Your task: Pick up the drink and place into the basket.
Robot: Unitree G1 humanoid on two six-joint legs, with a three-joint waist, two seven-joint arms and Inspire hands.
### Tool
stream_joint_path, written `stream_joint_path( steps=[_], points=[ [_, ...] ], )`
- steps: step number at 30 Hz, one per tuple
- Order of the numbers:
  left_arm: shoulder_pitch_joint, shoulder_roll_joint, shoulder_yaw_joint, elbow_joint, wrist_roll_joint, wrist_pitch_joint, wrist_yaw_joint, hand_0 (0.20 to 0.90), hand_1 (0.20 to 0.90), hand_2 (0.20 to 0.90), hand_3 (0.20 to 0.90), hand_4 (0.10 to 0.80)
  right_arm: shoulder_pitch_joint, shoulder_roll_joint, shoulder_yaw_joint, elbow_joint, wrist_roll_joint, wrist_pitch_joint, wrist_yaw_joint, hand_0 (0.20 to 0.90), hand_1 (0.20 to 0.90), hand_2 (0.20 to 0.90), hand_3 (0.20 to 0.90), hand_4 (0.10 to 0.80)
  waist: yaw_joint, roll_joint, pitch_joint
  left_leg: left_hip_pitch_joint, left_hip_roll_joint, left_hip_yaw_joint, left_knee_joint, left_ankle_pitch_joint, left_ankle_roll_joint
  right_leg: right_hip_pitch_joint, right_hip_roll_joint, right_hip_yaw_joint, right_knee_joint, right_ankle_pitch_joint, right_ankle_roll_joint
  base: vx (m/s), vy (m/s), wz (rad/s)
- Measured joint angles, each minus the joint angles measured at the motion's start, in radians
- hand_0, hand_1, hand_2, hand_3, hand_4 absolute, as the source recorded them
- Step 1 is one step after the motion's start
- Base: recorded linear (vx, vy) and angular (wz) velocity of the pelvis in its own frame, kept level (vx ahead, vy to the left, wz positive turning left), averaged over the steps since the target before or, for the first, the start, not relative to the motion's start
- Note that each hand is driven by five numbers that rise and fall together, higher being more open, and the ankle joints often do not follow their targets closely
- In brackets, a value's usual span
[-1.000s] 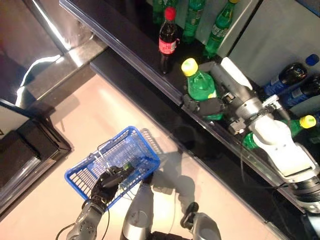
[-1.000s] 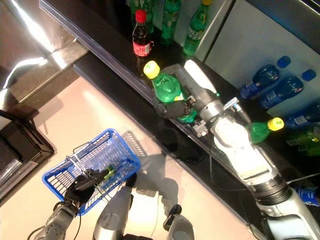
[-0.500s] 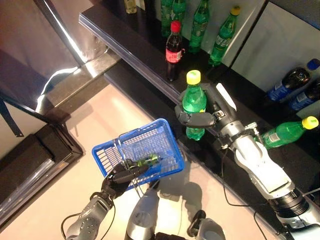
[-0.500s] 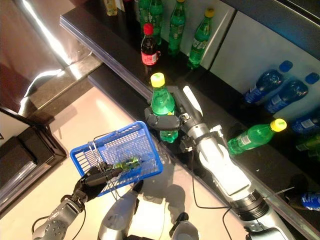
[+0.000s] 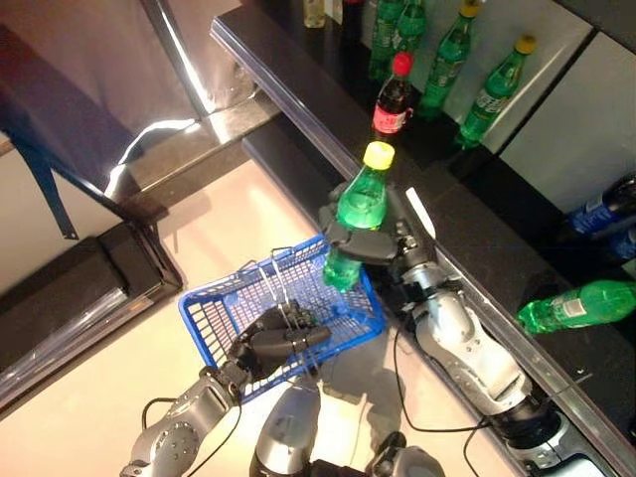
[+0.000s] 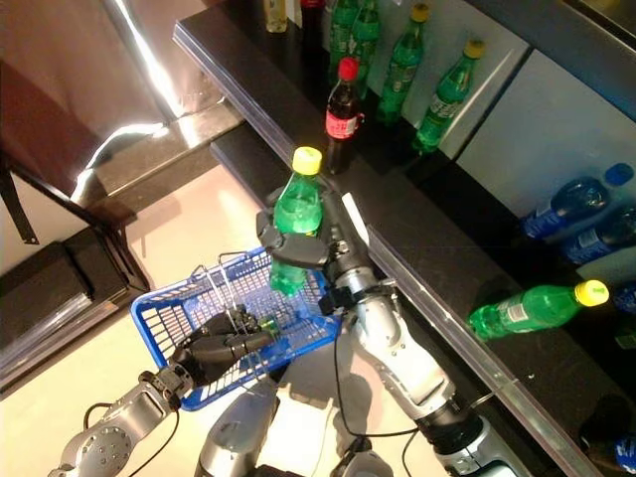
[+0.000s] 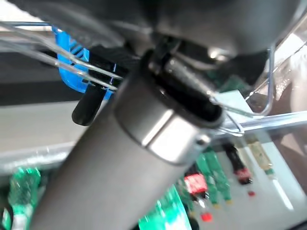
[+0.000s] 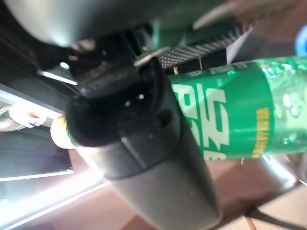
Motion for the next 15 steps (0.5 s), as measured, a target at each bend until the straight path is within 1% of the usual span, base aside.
stream_joint_path(
  steps=[5,8,12,15],
  points=[
    [0.0,0.013,-0.019,-0.015,-0.005,0.026,-0.032,0.3,0.3,0.3,0.2,0.1,0.0,0.045,0.036,0.067,-0.003,-0.005,-0.044,0.3,0.3,0.3,0.2,0.1,0.008,0.001,-0.001,0.0,-0.002,-0.008,0.0,0.001,-0.001,0.005,-0.001,-0.008,0.007,-0.008,-0.002,0.01,-0.007,0.07],
    [0.0,0.025,-0.042,-0.015,-0.005,0.047,-0.056,0.3,0.3,0.3,0.2,0.1,0.0,0.05,0.05,0.098,-0.014,-0.005,-0.07,0.3,0.3,0.3,0.2,0.1,0.01,0.001,-0.001,0.0,-0.003,-0.01,0.0,0.001,-0.001,0.004,-0.003,-0.008,0.01,-0.009,-0.001,0.01,0.003,0.0],
    [-0.008,0.034,-0.043,-0.049,-0.005,0.076,-0.138,0.3,0.3,0.3,0.2,0.1,0.0,0.068,0.06,0.165,-0.111,-0.006,-0.098,0.3,0.3,0.3,0.2,0.1,0.015,0.002,-0.001,0.0,-0.009,-0.02,0.0,0.002,-0.002,0.008,-0.006,-0.013,0.012,-0.014,0.001,0.054,0.022,0.05],
    [-0.011,0.031,-0.047,-0.089,-0.007,0.086,-0.184,0.3,0.3,0.3,0.2,0.1,0.0,0.076,0.06,0.213,-0.171,-0.006,-0.108,0.3,0.3,0.3,0.2,0.1,0.02,0.002,-0.001,0.0,-0.017,-0.027,0.0,0.003,-0.001,0.015,-0.013,-0.03,0.012,-0.018,0.003,0.065,0.036,0.09]
  ],
)
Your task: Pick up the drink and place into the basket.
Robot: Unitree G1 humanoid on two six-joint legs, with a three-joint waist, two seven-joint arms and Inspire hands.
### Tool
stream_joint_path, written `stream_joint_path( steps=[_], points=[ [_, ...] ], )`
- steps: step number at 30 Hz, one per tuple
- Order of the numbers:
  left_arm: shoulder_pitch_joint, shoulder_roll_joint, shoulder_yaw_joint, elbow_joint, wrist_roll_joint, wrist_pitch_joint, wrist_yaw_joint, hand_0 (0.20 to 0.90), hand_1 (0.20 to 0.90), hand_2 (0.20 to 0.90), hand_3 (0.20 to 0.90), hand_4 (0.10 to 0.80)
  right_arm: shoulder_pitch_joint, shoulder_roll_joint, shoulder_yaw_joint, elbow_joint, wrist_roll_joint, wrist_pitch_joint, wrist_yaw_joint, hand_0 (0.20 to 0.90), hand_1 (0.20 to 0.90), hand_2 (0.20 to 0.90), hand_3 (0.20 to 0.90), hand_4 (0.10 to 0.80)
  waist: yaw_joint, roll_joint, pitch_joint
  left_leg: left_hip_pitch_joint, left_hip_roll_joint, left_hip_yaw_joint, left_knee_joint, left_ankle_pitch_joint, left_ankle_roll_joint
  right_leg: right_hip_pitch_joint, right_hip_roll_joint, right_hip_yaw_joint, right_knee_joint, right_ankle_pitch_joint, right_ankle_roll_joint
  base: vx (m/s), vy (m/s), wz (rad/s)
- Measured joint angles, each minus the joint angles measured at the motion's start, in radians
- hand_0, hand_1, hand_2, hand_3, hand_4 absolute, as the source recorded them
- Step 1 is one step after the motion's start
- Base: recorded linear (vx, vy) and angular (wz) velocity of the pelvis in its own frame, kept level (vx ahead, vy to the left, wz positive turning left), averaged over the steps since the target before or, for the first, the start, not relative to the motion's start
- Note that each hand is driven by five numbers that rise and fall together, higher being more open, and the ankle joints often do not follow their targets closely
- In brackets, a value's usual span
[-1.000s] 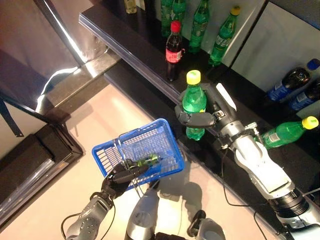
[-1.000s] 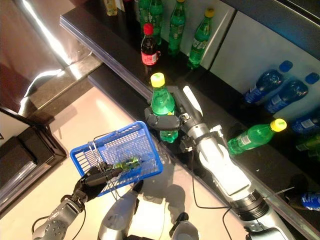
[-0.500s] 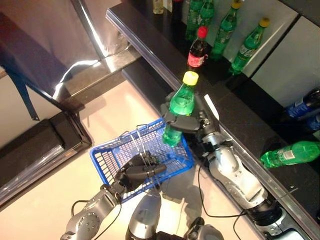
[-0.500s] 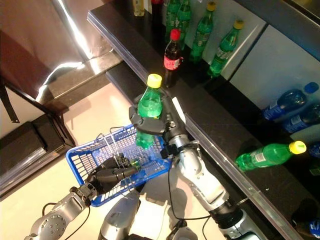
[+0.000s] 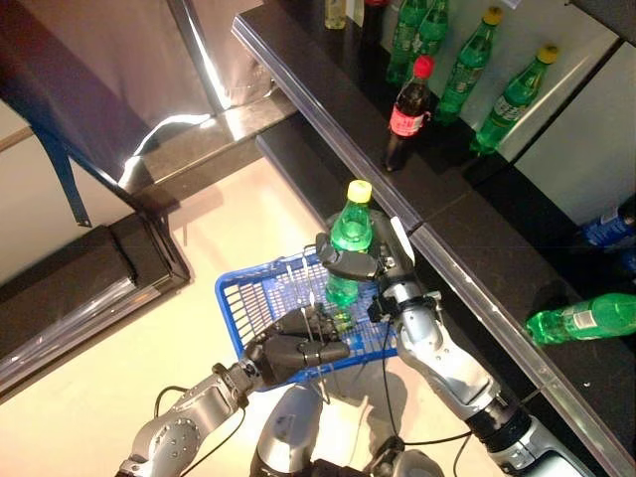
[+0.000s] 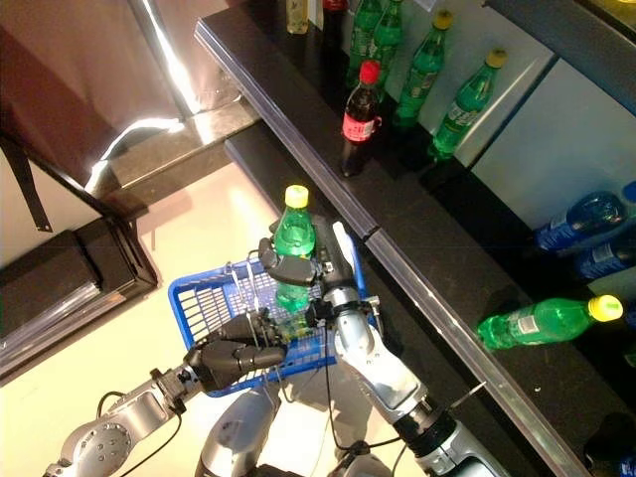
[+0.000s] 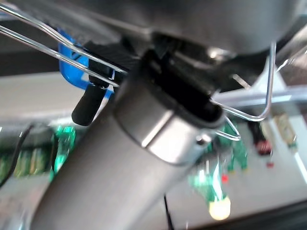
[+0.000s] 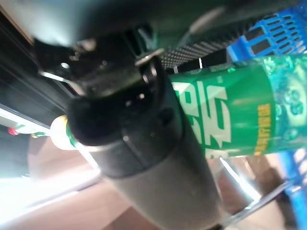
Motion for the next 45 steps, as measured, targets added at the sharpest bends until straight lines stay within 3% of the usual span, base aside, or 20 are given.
stream_joint_path(
  steps=[15,21,25,30,37,41,45],
  points=[
    [-0.004,0.027,0.032,-0.029,-0.048,0.03,-0.091,0.3,0.3,0.3,0.2,0.1,0.015,0.062,0.007,0.183,-0.07,-0.108,-0.028,0.3,0.3,0.3,0.2,0.1,0.012,0.007,-0.001,0.028,-0.024,-0.011,-0.002,-0.001,0.006,0.012,-0.033,-0.006,0.041,-0.033,0.008,0.053,0.028,0.03],
    [-0.005,0.031,0.032,-0.139,-0.071,0.012,-0.122,0.3,0.3,0.3,0.2,0.1,0.105,0.067,0.051,0.338,-0.118,-0.119,-0.035,0.3,0.3,0.3,0.2,0.1,0.037,0.05,-0.008,0.029,-0.037,-0.013,-0.003,0.0,0.009,0.004,-0.056,-0.004,0.07,-0.048,0.016,0.018,0.052,0.03],
    [-0.003,0.032,0.029,-0.143,-0.076,0.007,-0.123,0.3,0.3,0.3,0.2,0.1,0.163,0.048,0.064,0.343,-0.276,-0.149,-0.085,0.3,0.3,0.3,0.2,0.1,0.023,0.076,-0.023,0.028,-0.044,-0.014,-0.009,0.004,0.012,-0.011,-0.074,-0.002,0.093,-0.057,0.02,-0.042,0.096,-0.01],
    [0.003,0.031,0.029,-0.146,-0.107,-0.024,-0.123,0.3,0.3,0.3,0.2,0.1,0.197,-0.019,0.062,0.343,-0.417,-0.152,-0.124,0.3,0.3,0.3,0.2,0.1,0.001,0.099,-0.038,0.026,-0.047,-0.007,-0.027,0.017,0.016,-0.029,-0.089,0.003,0.11,-0.061,0.02,-0.028,0.067,-0.02],
    [0.023,0.006,0.023,-0.147,-0.108,-0.029,-0.123,0.3,0.3,0.3,0.2,0.1,0.201,-0.078,0.062,0.343,-0.466,-0.153,-0.115,0.3,0.3,0.3,0.2,0.1,-0.024,0.127,-0.057,0.014,-0.045,0.003,-0.037,0.03,0.013,-0.07,-0.095,0.011,0.146,-0.069,0.025,-0.035,0.035,-0.05],
    [0.026,-0.005,0.019,-0.147,-0.108,-0.039,-0.123,0.3,0.3,0.3,0.2,0.1,0.181,-0.079,0.057,0.366,-0.476,-0.136,-0.088,0.3,0.3,0.3,0.2,0.1,-0.022,0.132,-0.061,0.016,-0.046,0.0,-0.037,0.031,0.011,-0.071,-0.101,0.007,0.165,-0.081,0.025,0.016,-0.006,0.04],
    [0.029,-0.002,0.005,-0.141,-0.107,-0.035,-0.121,0.3,0.3,0.3,0.2,0.1,0.12,-0.052,0.083,0.412,-0.486,-0.058,-0.013,0.3,0.3,0.3,0.2,0.1,-0.018,0.13,-0.064,0.027,-0.047,-0.004,-0.036,0.032,0.009,-0.061,-0.102,0.0,0.173,-0.085,0.026,0.067,-0.065,0.03]
  ],
)
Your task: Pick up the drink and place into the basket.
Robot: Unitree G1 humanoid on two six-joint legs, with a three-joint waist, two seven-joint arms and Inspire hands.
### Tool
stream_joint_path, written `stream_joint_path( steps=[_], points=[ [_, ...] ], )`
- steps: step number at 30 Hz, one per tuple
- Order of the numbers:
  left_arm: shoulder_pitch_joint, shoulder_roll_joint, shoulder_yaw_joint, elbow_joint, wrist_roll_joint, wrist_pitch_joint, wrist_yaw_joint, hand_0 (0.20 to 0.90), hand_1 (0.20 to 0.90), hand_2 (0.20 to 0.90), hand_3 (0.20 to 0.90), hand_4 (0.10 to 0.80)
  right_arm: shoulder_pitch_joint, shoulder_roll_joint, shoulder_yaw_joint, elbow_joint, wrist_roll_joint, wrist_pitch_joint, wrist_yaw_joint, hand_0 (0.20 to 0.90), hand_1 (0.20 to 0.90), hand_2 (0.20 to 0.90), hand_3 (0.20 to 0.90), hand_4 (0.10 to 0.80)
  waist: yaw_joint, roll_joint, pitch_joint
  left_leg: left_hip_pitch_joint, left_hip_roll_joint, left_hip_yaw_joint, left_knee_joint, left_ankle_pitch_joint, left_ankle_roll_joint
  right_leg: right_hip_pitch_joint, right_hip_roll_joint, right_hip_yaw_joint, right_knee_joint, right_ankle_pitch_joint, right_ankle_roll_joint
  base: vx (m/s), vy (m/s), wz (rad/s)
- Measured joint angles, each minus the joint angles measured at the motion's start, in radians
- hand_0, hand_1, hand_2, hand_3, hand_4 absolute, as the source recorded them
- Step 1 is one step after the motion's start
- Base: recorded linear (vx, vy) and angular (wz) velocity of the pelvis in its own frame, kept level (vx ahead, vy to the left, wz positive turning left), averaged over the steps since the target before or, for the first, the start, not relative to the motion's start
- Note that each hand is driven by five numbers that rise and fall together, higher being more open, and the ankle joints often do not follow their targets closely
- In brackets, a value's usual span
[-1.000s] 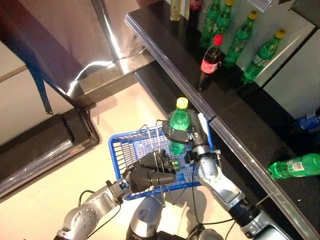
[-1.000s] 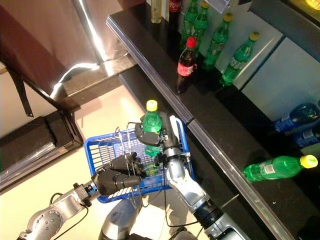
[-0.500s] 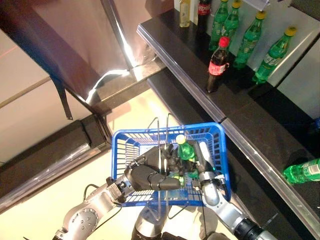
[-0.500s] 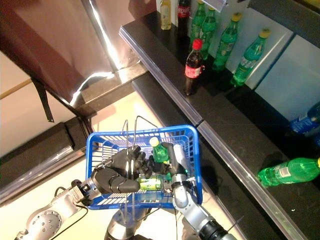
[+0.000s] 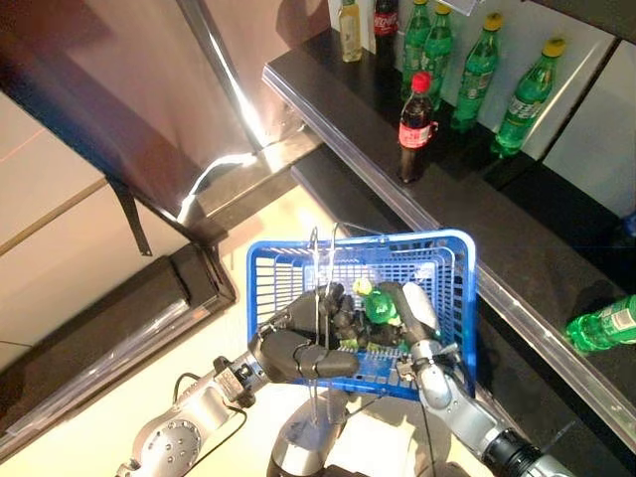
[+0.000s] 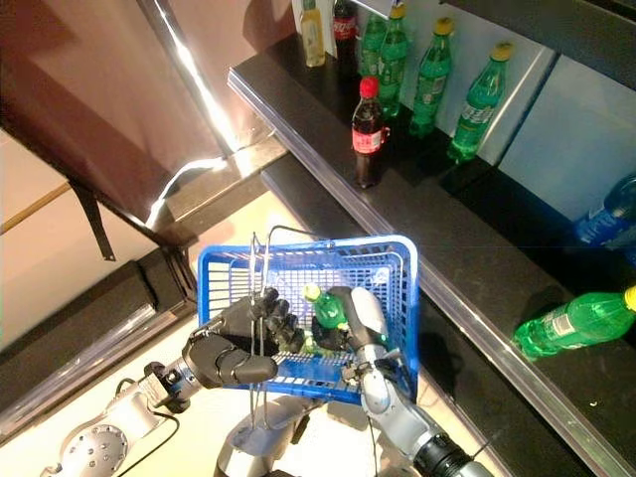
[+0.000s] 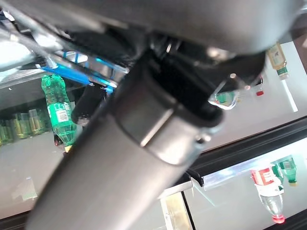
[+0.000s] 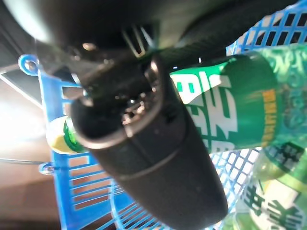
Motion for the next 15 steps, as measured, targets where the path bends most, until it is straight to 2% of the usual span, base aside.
stream_joint_path(
  steps=[3,5,6,7,8,9,10,15],
  points=[
    [0.005,-0.007,-0.032,0.013,0.001,0.018,0.0,0.3,0.3,0.3,0.2,0.1,-0.053,0.039,0.029,0.073,-0.019,0.096,0.036,0.3,0.3,0.3,0.2,0.1,0.014,-0.011,-0.012,0.011,-0.004,-0.013,0.0,-0.003,-0.005,0.012,-0.013,-0.008,0.019,-0.021,-0.006,0.098,-0.094,0.1],
    [0.008,-0.007,-0.045,0.017,0.001,0.021,0.004,0.3,0.3,0.3,0.2,0.1,-0.062,0.073,0.032,0.111,-0.014,0.134,0.043,0.3,0.3,0.3,0.2,0.1,0.029,-0.018,-0.017,0.016,0.003,-0.025,0.0,-0.001,-0.012,0.025,0.001,-0.021,0.019,-0.022,-0.006,0.078,-0.052,0.14],
    [0.009,-0.002,-0.048,0.022,0.002,0.028,0.005,0.3,0.3,0.3,0.2,0.1,-0.062,0.093,0.035,0.124,-0.014,0.156,0.043,0.352,0.352,0.352,0.26,0.16,0.033,-0.022,-0.019,0.021,0.003,-0.032,0.0,-0.005,-0.015,0.033,-0.005,-0.03,0.024,-0.029,-0.013,0.067,-0.038,0.15],
    [0.012,-0.002,-0.052,0.027,0.004,0.032,0.005,0.3,0.3,0.3,0.2,0.1,-0.062,0.108,0.036,0.141,-0.014,0.169,0.043,0.531,0.531,0.531,0.469,0.369,0.039,-0.025,-0.025,0.022,0.004,-0.032,0.001,-0.004,-0.015,0.034,-0.002,-0.028,0.024,-0.029,-0.011,0.013,-0.003,0.05],
    [0.015,-0.003,-0.058,0.028,0.012,0.038,0.007,0.3,0.3,0.3,0.2,0.1,-0.062,0.128,0.036,0.164,-0.013,0.191,0.043,0.589,0.589,0.589,0.538,0.438,0.048,-0.028,-0.032,0.023,0.005,-0.032,0.003,-0.001,-0.015,0.034,0.007,-0.027,0.022,-0.025,-0.011,0.0,0.0,0.0],
    [0.015,-0.004,-0.064,0.028,0.02,0.052,0.008,0.3,0.3,0.3,0.2,0.1,-0.064,0.142,0.037,0.184,-0.012,0.201,0.043,0.855,0.855,0.855,0.848,0.748,0.053,-0.03,-0.038,0.024,0.007,-0.035,0.002,-0.002,-0.017,0.038,0.005,-0.032,0.019,-0.027,-0.017,0.0,0.0,0.0],
    [0.015,-0.005,-0.068,0.028,0.028,0.06,0.01,0.3,0.3,0.3,0.2,0.1,-0.061,0.147,0.037,0.189,-0.006,0.211,0.042,0.9,0.9,0.9,0.9,0.8,0.053,-0.035,-0.041,0.024,0.006,-0.038,0.003,-0.001,-0.017,0.039,0.01,-0.032,0.019,-0.027,-0.015,0.021,-0.038,0.04],
    [0.015,-0.002,-0.074,0.028,0.045,0.072,0.022,0.3,0.3,0.3,0.2,0.1,-0.058,0.159,0.036,0.234,0.02,0.258,0.027,0.9,0.9,0.9,0.9,0.8,0.062,-0.049,-0.049,0.022,0.009,-0.042,0.003,-0.001,-0.018,0.039,0.014,-0.032,0.017,-0.027,-0.018,0.02,-0.041,0.02]
  ],
)
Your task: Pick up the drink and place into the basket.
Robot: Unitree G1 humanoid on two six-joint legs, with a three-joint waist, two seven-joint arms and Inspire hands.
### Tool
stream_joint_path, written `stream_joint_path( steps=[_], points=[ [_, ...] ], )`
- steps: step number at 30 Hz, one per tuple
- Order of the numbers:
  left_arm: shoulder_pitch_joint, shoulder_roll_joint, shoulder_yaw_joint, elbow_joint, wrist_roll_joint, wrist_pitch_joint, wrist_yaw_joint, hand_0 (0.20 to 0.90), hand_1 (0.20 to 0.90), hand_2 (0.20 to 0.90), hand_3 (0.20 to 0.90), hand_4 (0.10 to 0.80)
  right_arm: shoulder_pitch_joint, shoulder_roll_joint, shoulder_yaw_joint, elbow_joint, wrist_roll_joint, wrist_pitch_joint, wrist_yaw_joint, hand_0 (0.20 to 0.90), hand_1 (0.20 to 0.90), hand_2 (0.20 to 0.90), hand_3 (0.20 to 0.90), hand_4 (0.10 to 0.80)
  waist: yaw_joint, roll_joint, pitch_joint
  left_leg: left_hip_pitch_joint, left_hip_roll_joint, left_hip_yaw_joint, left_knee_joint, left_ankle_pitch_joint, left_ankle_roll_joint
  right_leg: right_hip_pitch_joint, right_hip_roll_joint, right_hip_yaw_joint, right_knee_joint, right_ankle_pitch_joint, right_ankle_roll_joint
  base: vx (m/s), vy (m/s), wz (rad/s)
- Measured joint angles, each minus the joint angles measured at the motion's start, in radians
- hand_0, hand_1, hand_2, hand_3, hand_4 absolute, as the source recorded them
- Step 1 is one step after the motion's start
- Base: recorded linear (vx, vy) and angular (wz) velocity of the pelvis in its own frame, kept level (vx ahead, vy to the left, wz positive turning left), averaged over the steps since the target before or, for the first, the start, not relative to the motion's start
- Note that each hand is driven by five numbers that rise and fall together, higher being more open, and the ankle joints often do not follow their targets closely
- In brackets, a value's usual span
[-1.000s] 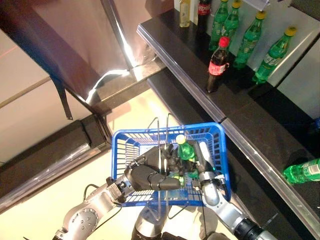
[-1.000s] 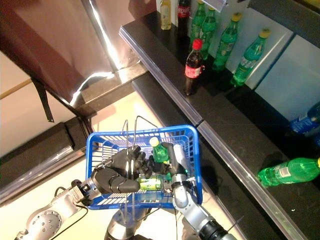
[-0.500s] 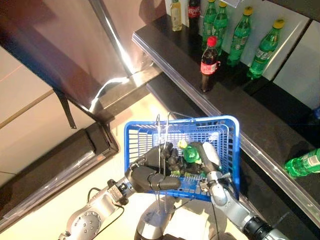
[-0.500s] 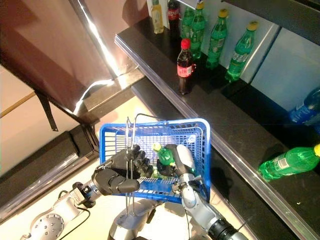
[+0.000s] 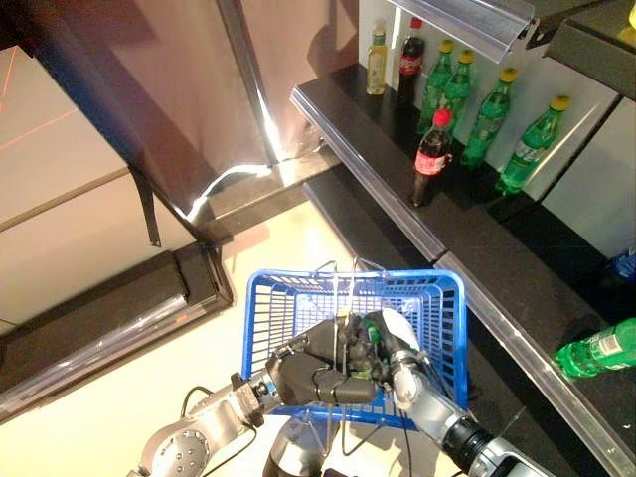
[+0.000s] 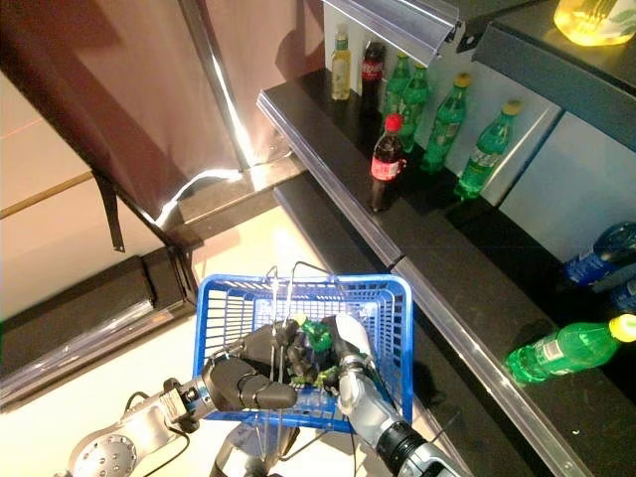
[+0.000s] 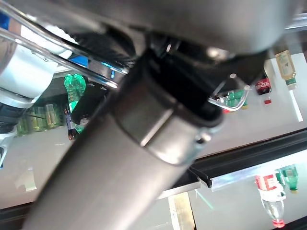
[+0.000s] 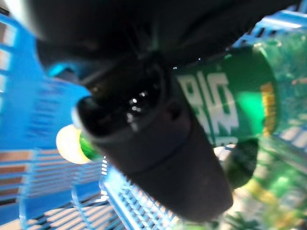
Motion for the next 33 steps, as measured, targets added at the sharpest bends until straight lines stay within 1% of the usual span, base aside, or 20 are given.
stream_joint_path(
  steps=[4,7,9,12,14,15,17,20,23,27,30,33],
  points=[
    [0.0,0.001,0.0,0.0,0.0,0.006,0.014,0.3,0.3,0.3,0.2,0.1,0.025,-0.003,-0.006,-0.001,0.011,0.004,-0.015,0.9,0.9,0.9,0.9,0.8,0.003,-0.014,-0.007,-0.001,0.007,0.0,0.0,0.0,-0.001,0.001,0.008,0.0,-0.008,0.002,-0.003,0.021,-0.059,-0.02],
    [0.0,0.001,0.0,0.0,0.0,0.008,0.023,0.3,0.3,0.3,0.2,0.1,0.047,-0.003,-0.006,-0.023,0.021,0.004,-0.032,0.9,0.9,0.9,0.9,0.8,0.009,-0.017,-0.009,-0.005,0.022,0.0,0.0,0.002,-0.006,0.003,0.031,0.0,-0.032,0.014,-0.008,0.011,-0.068,-0.04],
    [0.0,0.003,0.0,0.0,0.0,0.008,0.024,0.3,0.3,0.3,0.2,0.1,0.057,-0.009,-0.006,-0.035,0.032,0.004,-0.045,0.9,0.9,0.9,0.9,0.8,0.015,-0.018,-0.009,-0.005,0.026,-0.001,-0.001,0.002,-0.007,0.004,0.036,0.0,-0.036,0.019,-0.005,0.005,-0.077,-0.01],
    [0.0,0.011,0.004,-0.001,-0.001,0.008,0.024,0.3,0.3,0.3,0.2,0.1,0.085,-0.034,-0.009,-0.093,0.046,0.006,-0.054,0.9,0.9,0.9,0.9,0.8,0.018,-0.02,-0.008,-0.006,0.029,-0.004,0.0,0.003,-0.009,0.007,0.042,-0.003,-0.041,0.022,-0.006,0.007,-0.077,0.02],
    [0.0,0.02,0.012,-0.001,-0.004,0.007,0.024,0.3,0.3,0.3,0.2,0.1,0.11,-0.052,-0.011,-0.146,0.046,0.007,-0.076,0.9,0.9,0.9,0.9,0.8,0.018,-0.026,-0.009,-0.006,0.032,-0.007,0.0,0.002,-0.011,0.017,0.055,-0.009,-0.061,0.031,-0.009,0.004,-0.066,0.02],
    [0.0,0.035,0.016,-0.001,-0.004,0.007,0.03,0.3,0.3,0.3,0.2,0.1,0.123,-0.058,-0.021,-0.18,0.046,0.008,-0.093,0.9,0.9,0.9,0.9,0.8,0.017,-0.039,-0.01,-0.006,0.04,-0.008,0.0,0.001,-0.012,0.019,0.061,-0.009,-0.068,0.033,-0.01,0.005,-0.08,-0.01],
    [0.0,0.051,0.023,-0.001,-0.015,0.007,0.031,0.3,0.3,0.3,0.2,0.1,0.133,-0.067,-0.033,-0.213,0.046,0.009,-0.101,0.9,0.9,0.9,0.9,0.8,0.018,-0.052,-0.01,-0.007,0.043,-0.008,0.0,-0.001,-0.015,0.019,0.066,-0.009,-0.072,0.034,-0.012,0.003,-0.073,-0.03],
    [0.003,0.089,0.053,-0.002,-0.036,0.007,0.031,0.3,0.3,0.3,0.2,0.1,0.156,-0.071,-0.037,-0.329,0.048,0.011,-0.101,0.9,0.9,0.9,0.9,0.8,0.019,-0.086,-0.009,-0.011,0.054,-0.007,0.001,-0.005,-0.021,0.02,0.085,-0.009,-0.087,0.039,-0.019,0.002,-0.12,-0.02],
    [0.004,0.096,0.088,-0.004,-0.048,0.006,0.031,0.3,0.3,0.3,0.2,0.1,0.175,-0.071,-0.046,-0.421,0.05,0.014,-0.101,0.9,0.9,0.9,0.9,0.8,0.02,-0.109,0.003,-0.02,0.066,-0.009,0.005,-0.008,-0.027,0.02,0.102,-0.015,-0.099,0.043,-0.025,0.008,-0.113,0.02],
    [0.007,0.136,0.105,-0.014,-0.071,0.006,0.032,0.3,0.3,0.3,0.2,0.1,0.197,-0.074,-0.06,-0.529,0.055,0.028,-0.099,0.9,0.9,0.9,0.9,0.8,0.019,-0.143,0.021,-0.022,0.076,-0.009,0.013,-0.013,-0.033,0.025,0.115,-0.014,-0.109,0.047,-0.028,0.01,-0.108,-0.02],
    [0.015,0.158,0.132,-0.032,-0.072,0.005,0.032,0.3,0.3,0.3,0.2,0.1,0.214,-0.081,-0.067,-0.615,0.06,0.036,-0.092,0.9,0.9,0.9,0.9,0.8,0.019,-0.167,0.034,-0.023,0.088,-0.008,0.017,-0.02,-0.038,0.034,0.132,-0.015,-0.131,0.055,-0.032,0.002,-0.088,-0.03],
    [0.03,0.158,0.172,-0.045,-0.073,0.004,0.039,0.3,0.3,0.3,0.2,0.1,0.241,-0.116,-0.086,-0.744,0.127,0.036,-0.071,0.9,0.9,0.9,0.9,0.8,0.019,-0.184,0.043,-0.026,0.094,-0.008,0.017,-0.021,-0.04,0.035,0.142,-0.014,-0.145,0.062,-0.035,-0.002,-0.058,-0.02]
  ],
)
